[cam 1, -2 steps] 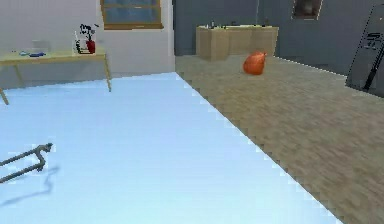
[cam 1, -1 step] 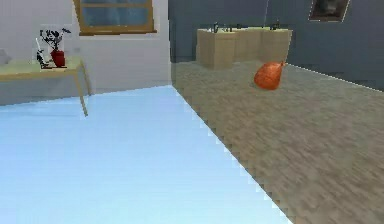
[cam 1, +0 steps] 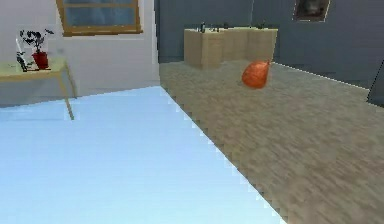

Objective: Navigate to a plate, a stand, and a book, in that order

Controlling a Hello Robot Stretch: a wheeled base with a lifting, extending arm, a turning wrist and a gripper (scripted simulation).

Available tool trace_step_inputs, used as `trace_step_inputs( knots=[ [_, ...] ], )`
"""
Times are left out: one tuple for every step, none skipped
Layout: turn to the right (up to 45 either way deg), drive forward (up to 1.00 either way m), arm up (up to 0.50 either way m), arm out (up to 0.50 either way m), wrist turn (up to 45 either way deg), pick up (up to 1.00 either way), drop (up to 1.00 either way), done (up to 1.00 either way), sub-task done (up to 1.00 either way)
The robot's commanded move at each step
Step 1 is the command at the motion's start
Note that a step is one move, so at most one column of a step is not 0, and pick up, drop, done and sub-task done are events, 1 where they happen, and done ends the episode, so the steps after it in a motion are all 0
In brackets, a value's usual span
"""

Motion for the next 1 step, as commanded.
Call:
trace_step_inputs(
  knots=[
    [0.0, 1.00, 0.00, 0.00, 0.0, 0.00, 0.00, 0.00, 0.00]
  ],
)
